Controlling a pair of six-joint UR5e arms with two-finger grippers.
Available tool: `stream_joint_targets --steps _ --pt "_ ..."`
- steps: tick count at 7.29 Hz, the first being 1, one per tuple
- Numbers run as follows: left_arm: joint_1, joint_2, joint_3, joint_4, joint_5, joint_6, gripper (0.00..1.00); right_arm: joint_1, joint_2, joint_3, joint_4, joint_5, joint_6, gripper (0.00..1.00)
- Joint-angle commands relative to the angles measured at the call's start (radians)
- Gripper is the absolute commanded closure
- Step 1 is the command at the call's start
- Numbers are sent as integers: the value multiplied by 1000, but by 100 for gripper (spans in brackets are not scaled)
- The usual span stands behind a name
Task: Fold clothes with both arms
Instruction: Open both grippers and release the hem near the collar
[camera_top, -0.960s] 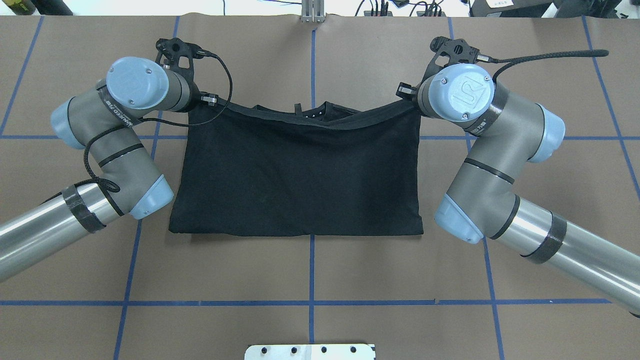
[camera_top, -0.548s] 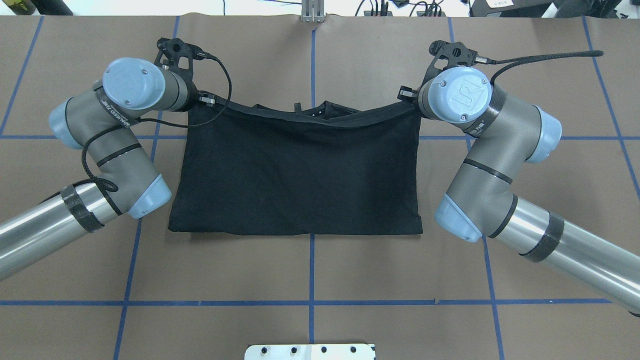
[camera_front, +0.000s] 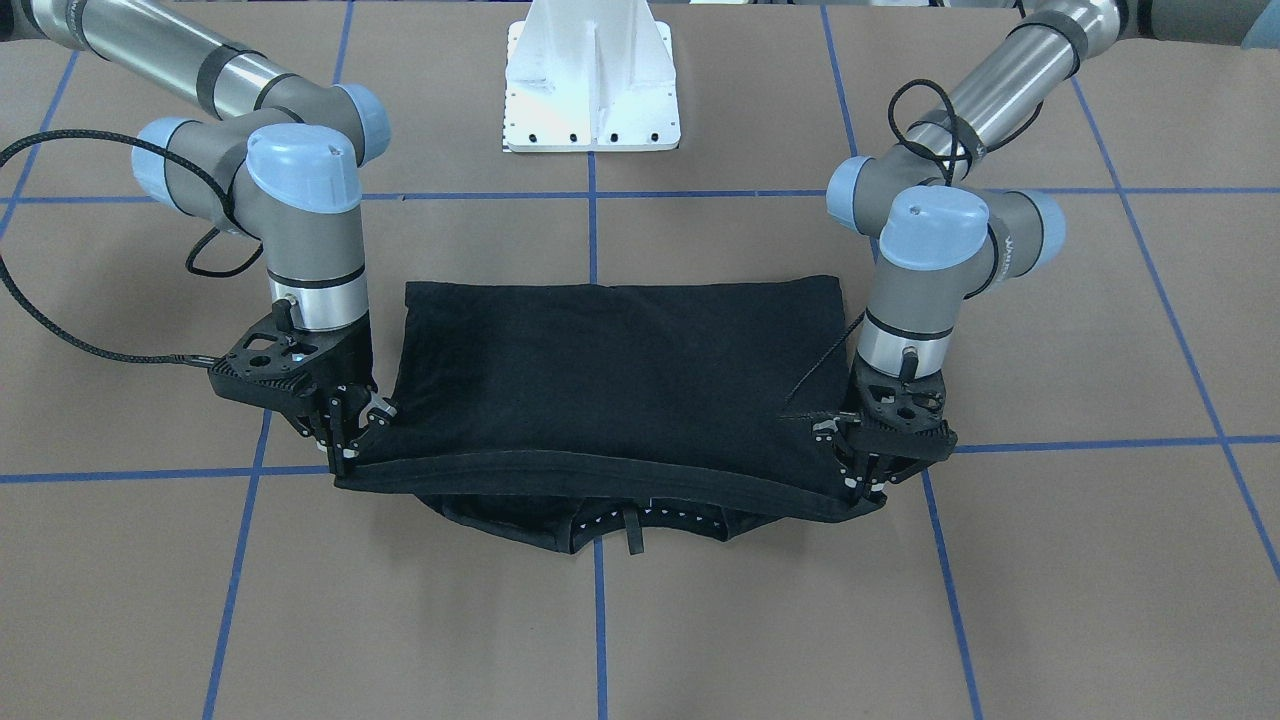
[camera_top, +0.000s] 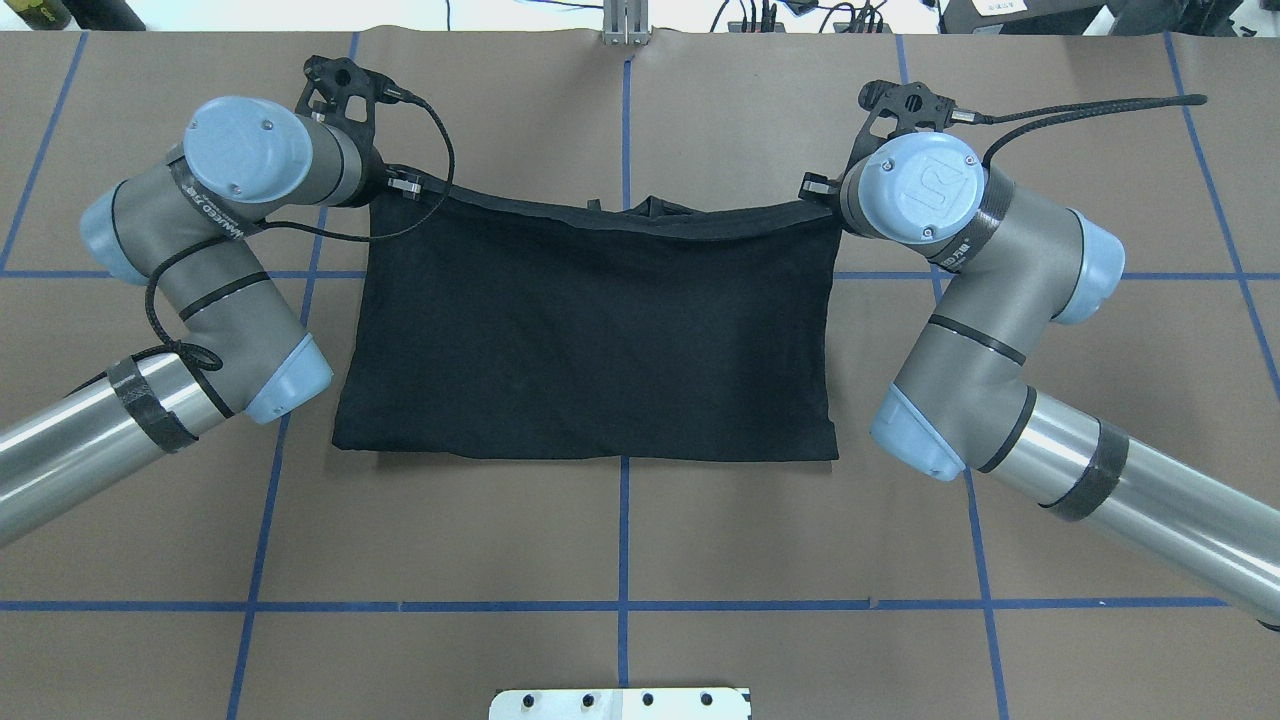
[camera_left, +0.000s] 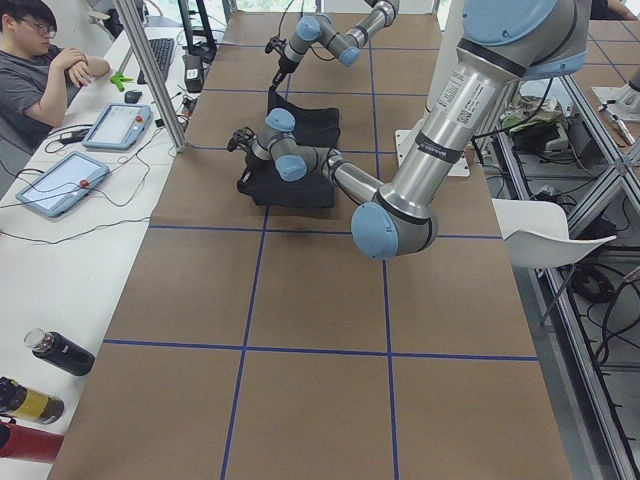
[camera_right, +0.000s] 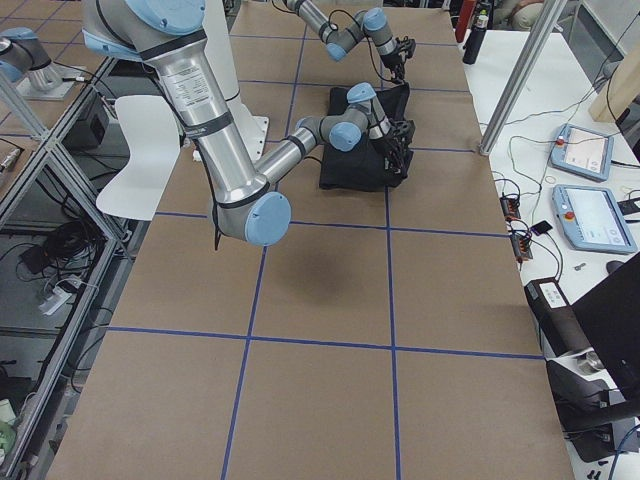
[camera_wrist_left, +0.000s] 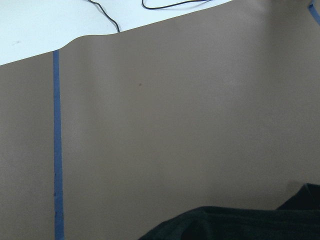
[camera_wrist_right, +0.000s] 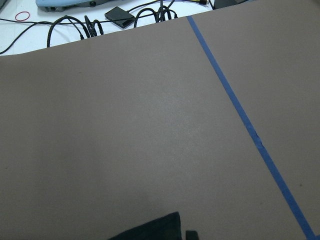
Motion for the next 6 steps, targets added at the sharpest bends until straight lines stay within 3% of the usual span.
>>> stream_joint_targets --steps 1,2,4,5,6 --pt "-5 32 -17 -101 -30 3 0 54 3 28 -6 103 -91 0" --pt "-13 74 -89 -101 -92 65 0 114 -19 95 -11 245 -166 0" --pt "-13 265 -305 -102 -174 83 0 117 -83 186 -6 271 -172 0" --pt "-5 352 -380 -105 -224 30 0 108 -114 217 -5 262 -169 0" --pt "46 426 -395 -206 -220 -72 0 99 -128 220 0 251 -161 0"
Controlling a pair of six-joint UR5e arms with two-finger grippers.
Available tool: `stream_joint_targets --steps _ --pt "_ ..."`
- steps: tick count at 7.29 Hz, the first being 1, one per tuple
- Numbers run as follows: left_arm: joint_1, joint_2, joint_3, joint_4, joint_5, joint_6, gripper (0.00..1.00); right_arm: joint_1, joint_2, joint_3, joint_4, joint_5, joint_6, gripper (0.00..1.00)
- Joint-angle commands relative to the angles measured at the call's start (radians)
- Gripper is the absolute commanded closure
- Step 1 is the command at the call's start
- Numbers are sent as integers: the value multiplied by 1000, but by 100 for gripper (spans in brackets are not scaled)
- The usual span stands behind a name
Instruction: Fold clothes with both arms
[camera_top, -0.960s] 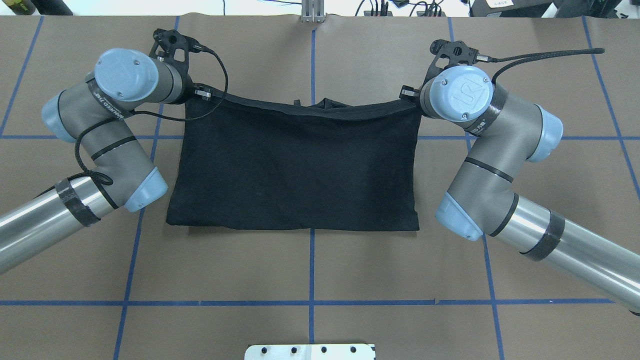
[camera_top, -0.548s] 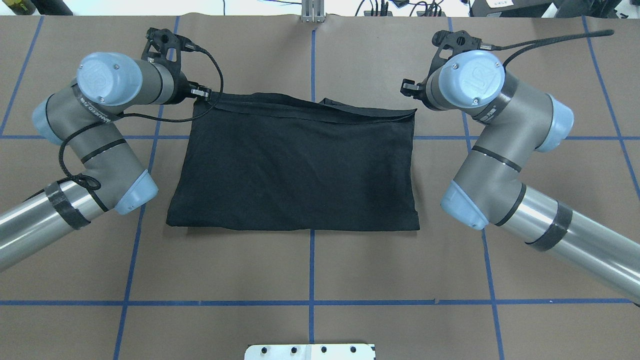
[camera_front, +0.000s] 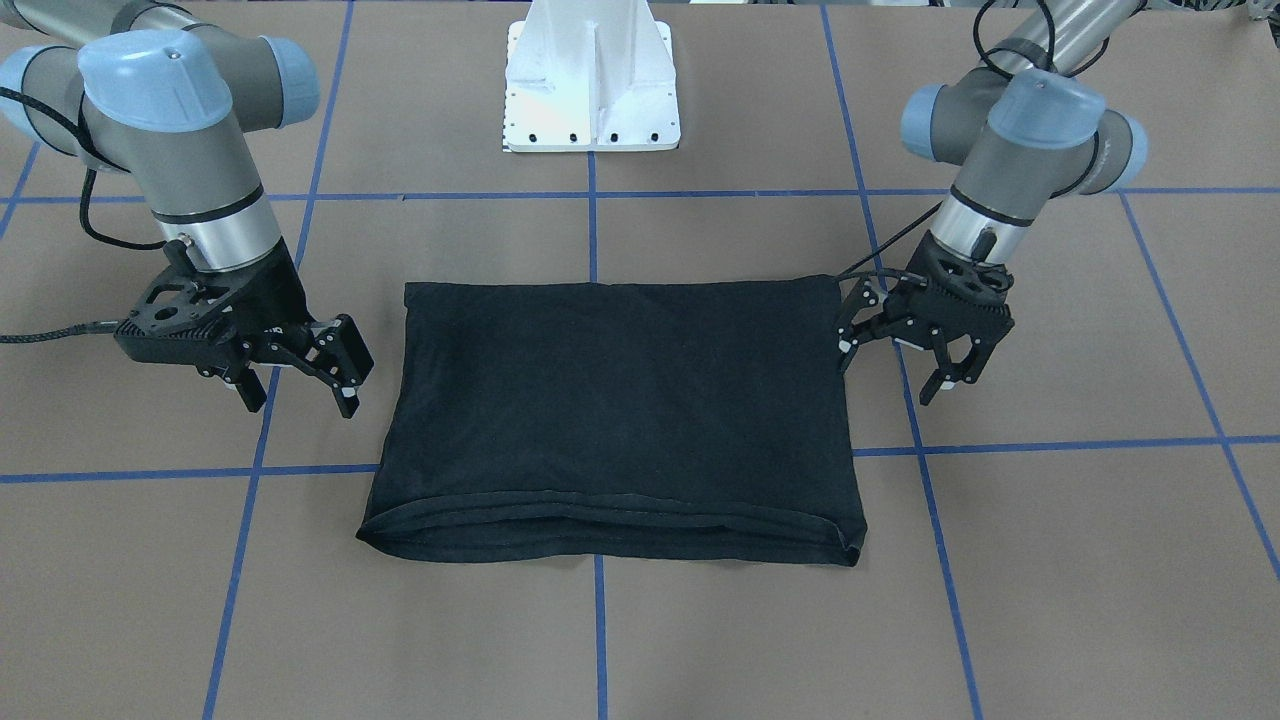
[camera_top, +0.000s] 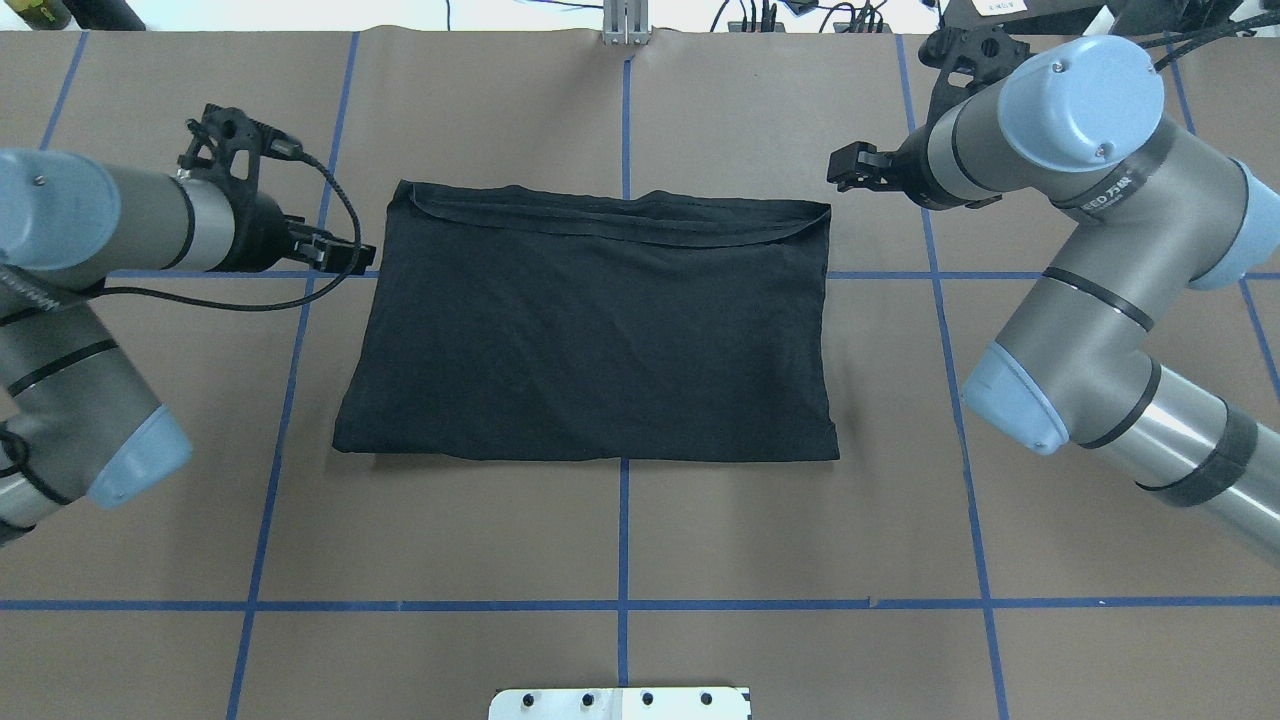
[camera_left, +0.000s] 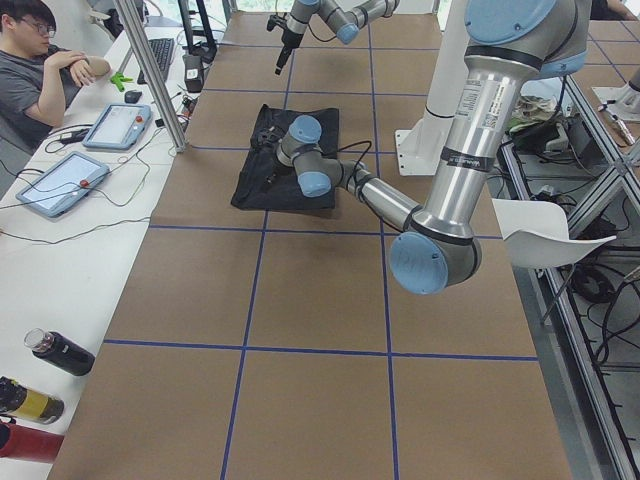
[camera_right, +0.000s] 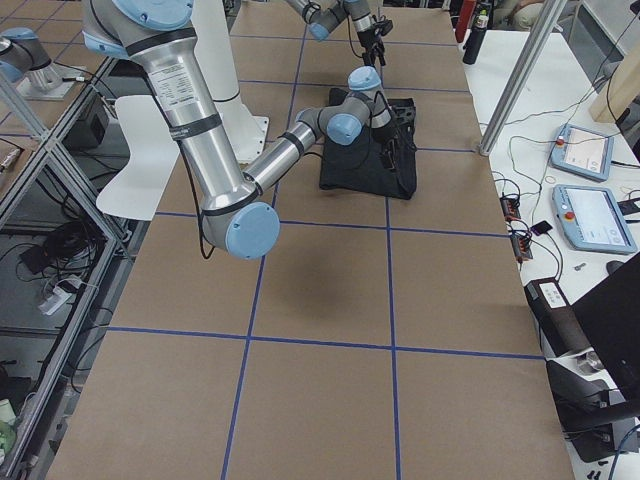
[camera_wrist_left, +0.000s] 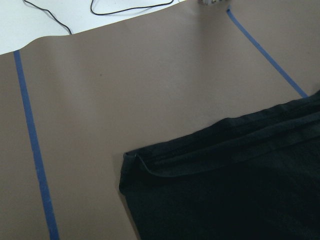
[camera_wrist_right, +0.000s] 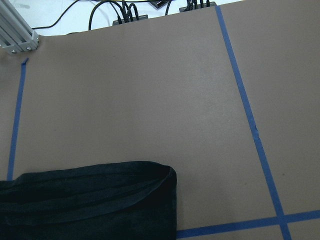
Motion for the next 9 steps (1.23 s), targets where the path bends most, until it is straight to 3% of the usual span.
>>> stream_joint_targets --steps 1,4,5,6,7,8,9 --pt "99 167 -49 -197 -9 -170 0 -16 -25 20 4 -17 5 0" --pt "322 180 -23 -229 187 -391 0 -18 -25 26 3 -17 5 0" --pt "356 176 -21 -226 194 -439 1 -18 -25 26 3 -17 2 0" --pt "367 170 -15 -228 200 -449 13 -18 -25 25 4 -16 -1 0" --pt "367 162 -14 -229 197 -453 33 -19 -25 26 4 -14 -2 0" --pt "367 153 -11 -229 191 -452 70 -21 -25 26 4 -16 -1 0" --pt "367 154 -11 -228 188 -443 100 -21 -25 26 4 -16 -1 0"
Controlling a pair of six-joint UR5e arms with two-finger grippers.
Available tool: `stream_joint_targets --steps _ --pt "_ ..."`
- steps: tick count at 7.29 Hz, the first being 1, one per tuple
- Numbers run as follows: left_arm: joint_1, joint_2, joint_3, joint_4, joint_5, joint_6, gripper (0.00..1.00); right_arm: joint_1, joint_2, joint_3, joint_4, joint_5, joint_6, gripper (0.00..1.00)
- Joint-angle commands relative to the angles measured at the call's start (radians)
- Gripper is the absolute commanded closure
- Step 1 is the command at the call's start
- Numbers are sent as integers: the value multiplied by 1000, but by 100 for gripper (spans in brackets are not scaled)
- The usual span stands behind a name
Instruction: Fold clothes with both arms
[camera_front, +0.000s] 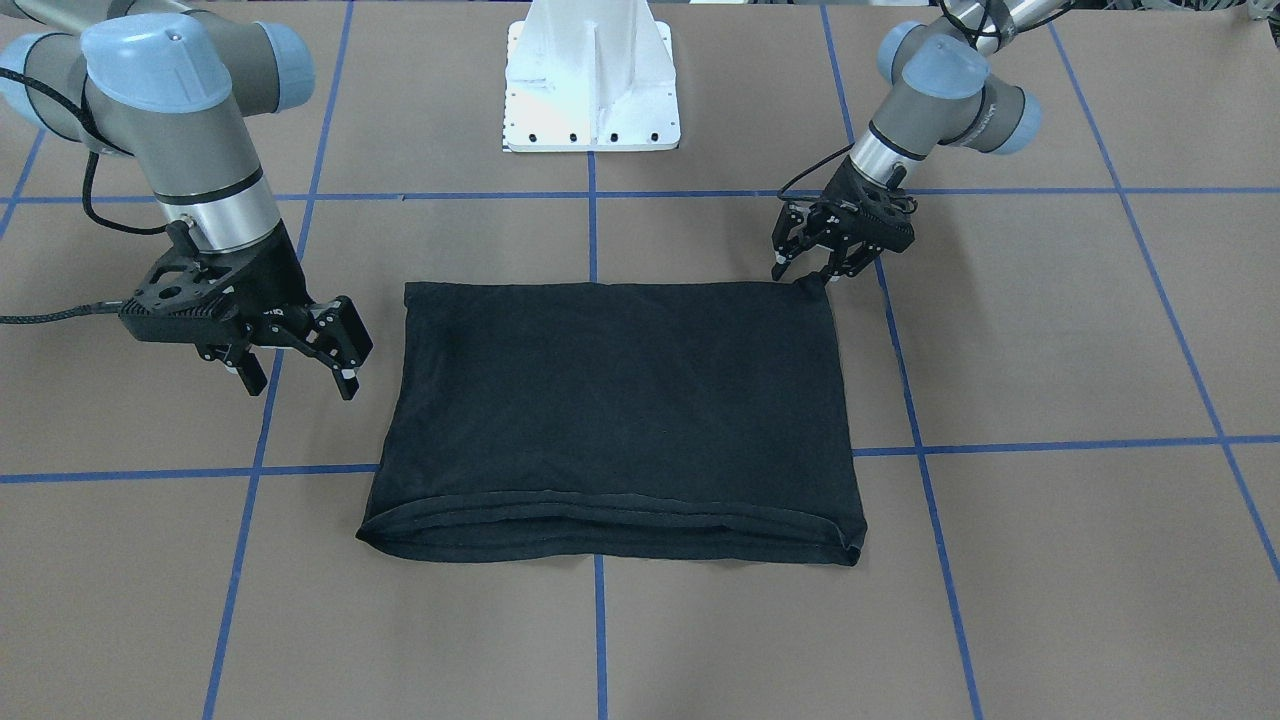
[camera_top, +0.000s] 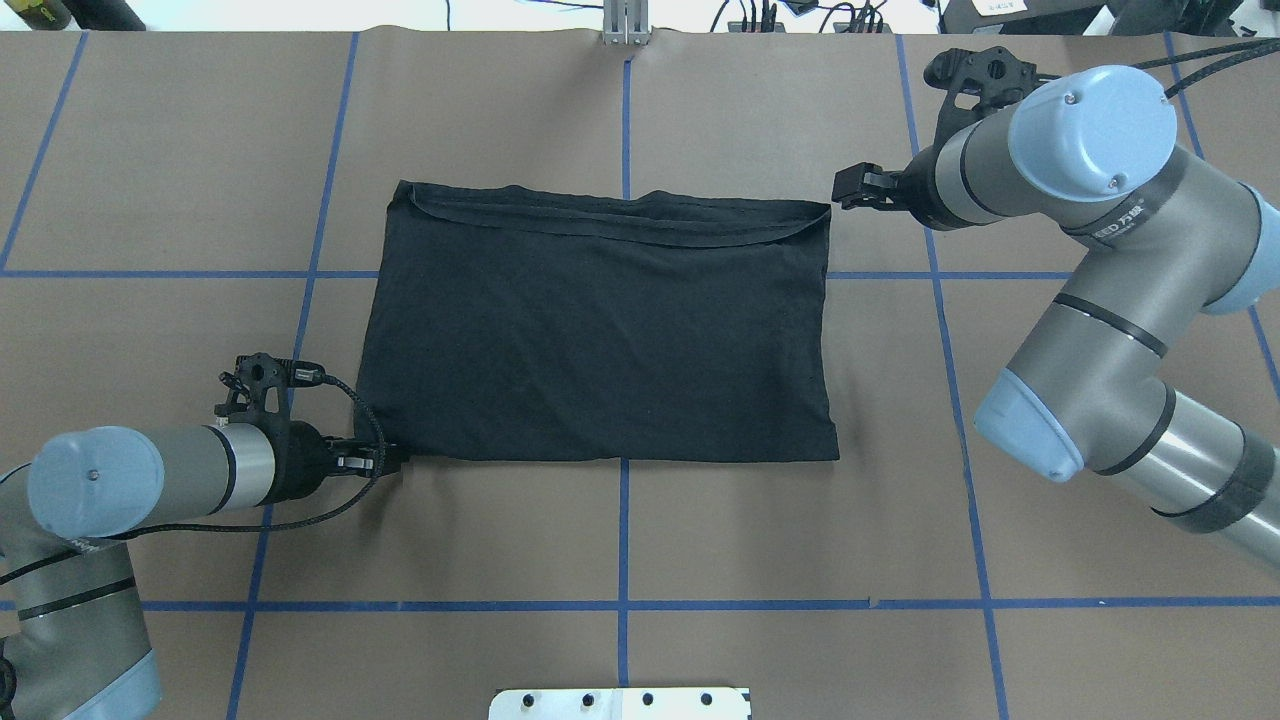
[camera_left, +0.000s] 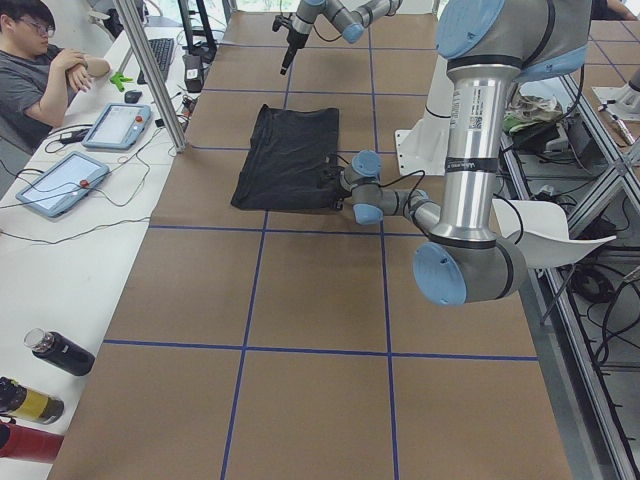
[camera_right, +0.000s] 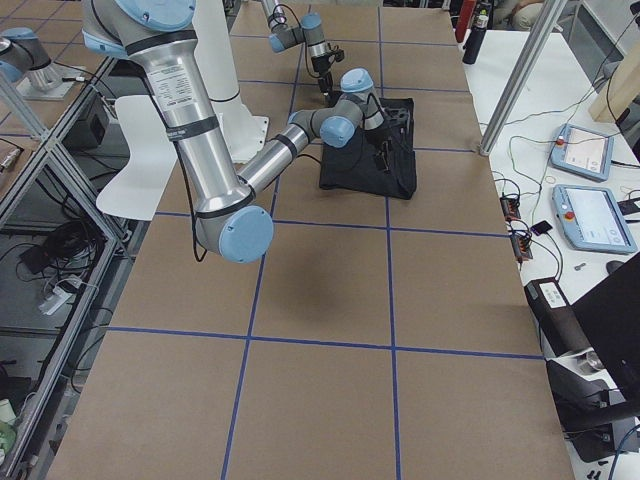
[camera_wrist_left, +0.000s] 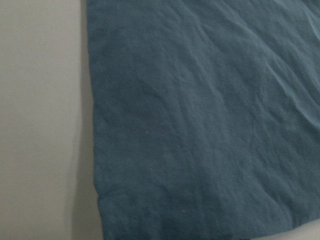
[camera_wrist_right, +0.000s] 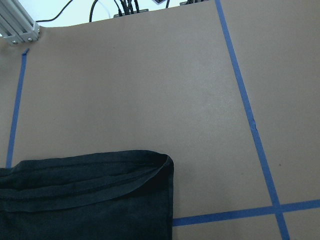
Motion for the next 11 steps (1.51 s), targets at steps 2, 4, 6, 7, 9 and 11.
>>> stream_joint_targets --steps 2,4,6,7,9,11 --pt "-22 -3 -6 10 0 16 100 -5 0 0 0 0 -1 0" --pt "-164 -5 8 27 -4 218 100 -18 5 0 0 0 0 0" --pt "-325 -73 145 27 -16 393 100 -28 11 0 0 -3 6 0" --pt "-386 -186 282 26 -16 448 100 -31 12 0 0 -3 8 0" --pt "-434 -479 620 26 -19 466 100 -38 15 0 0 -2 11 0" --pt "-521 -584 750 33 -110 606 100 -48 20 -1 0 -3 14 0"
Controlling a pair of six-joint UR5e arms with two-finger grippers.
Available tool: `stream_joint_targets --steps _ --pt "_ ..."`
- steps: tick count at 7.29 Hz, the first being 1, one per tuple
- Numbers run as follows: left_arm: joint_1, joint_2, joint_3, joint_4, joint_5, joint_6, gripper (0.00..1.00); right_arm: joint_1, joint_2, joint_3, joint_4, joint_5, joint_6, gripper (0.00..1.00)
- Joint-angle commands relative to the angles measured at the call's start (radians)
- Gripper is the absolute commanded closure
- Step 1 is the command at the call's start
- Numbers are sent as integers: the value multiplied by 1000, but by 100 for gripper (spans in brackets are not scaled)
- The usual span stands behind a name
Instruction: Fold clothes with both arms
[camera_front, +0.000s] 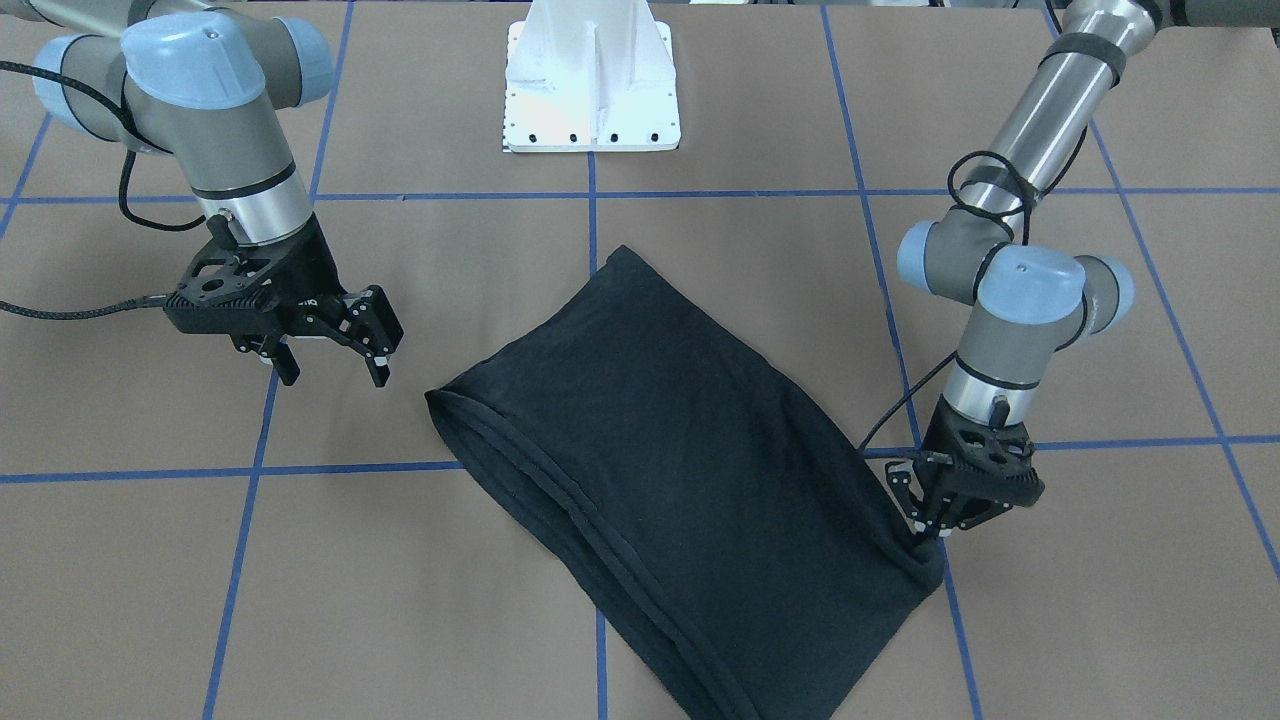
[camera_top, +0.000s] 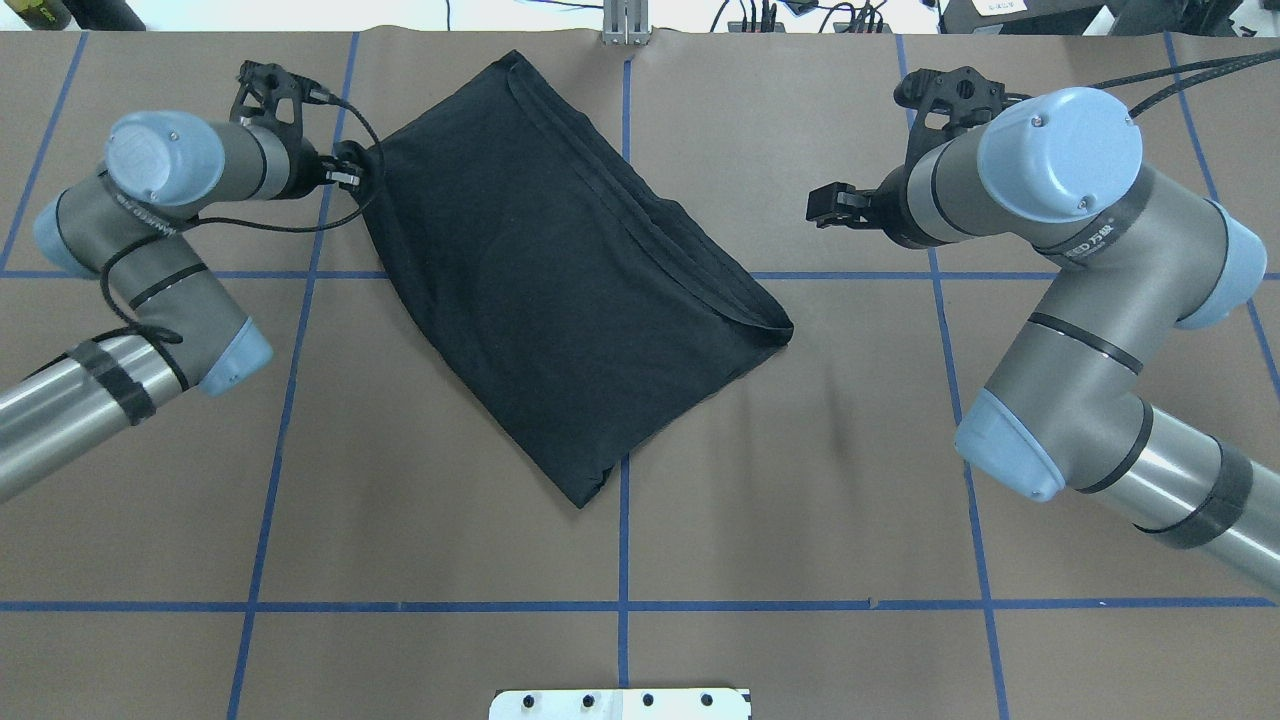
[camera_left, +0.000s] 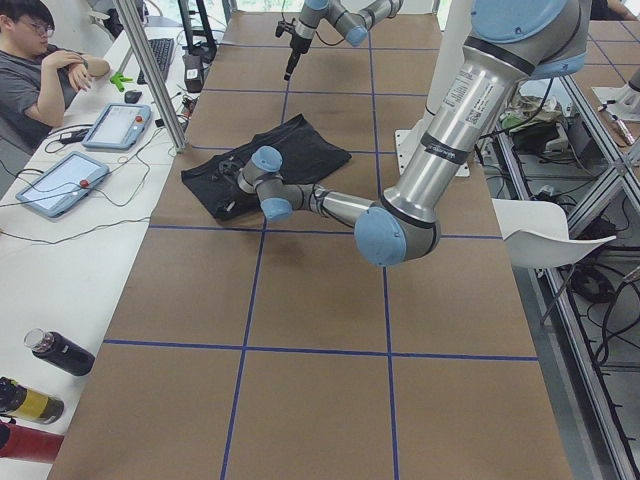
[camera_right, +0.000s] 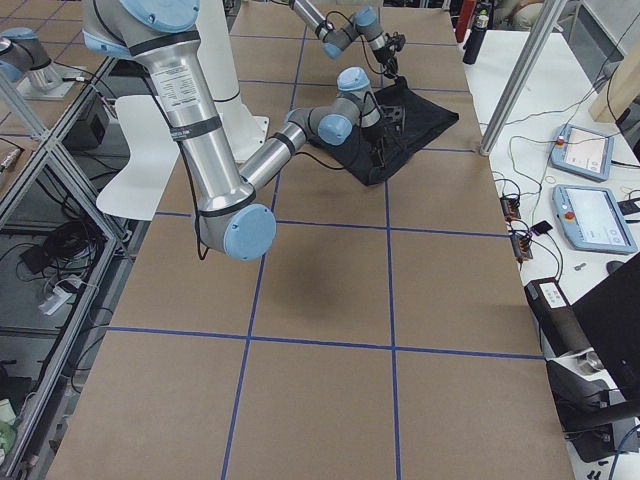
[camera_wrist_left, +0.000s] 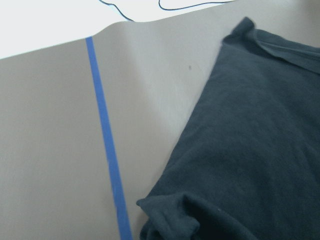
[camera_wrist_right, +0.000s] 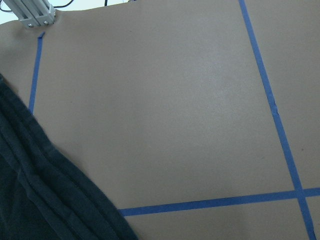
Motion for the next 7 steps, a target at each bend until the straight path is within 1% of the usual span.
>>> stream_joint_targets --steps 1,2,3,4,5,6,7 --pt "-102 -107 157 15 -61 214 100 -8 2 -1 0 0 2 0" --pt "-162 -93 154 6 -148 320 9 -19 16 -10 0 -3 2 0" --pt "-179 -48 116 -24 -174 353 0 -31 27 -17 0 -14 -1 0" --pt "-223 -46 101 -19 -260 359 0 -34 47 -30 0 -16 -1 0" --pt "-244 -39 82 -20 -379 354 0 -34 143 -135 0 -17 5 0" --pt "-241 22 2 -17 -380 338 0 -34 251 -271 6 -20 54 0" --pt "-238 56 -49 -17 -386 300 0 -36 300 -356 70 -42 78 0"
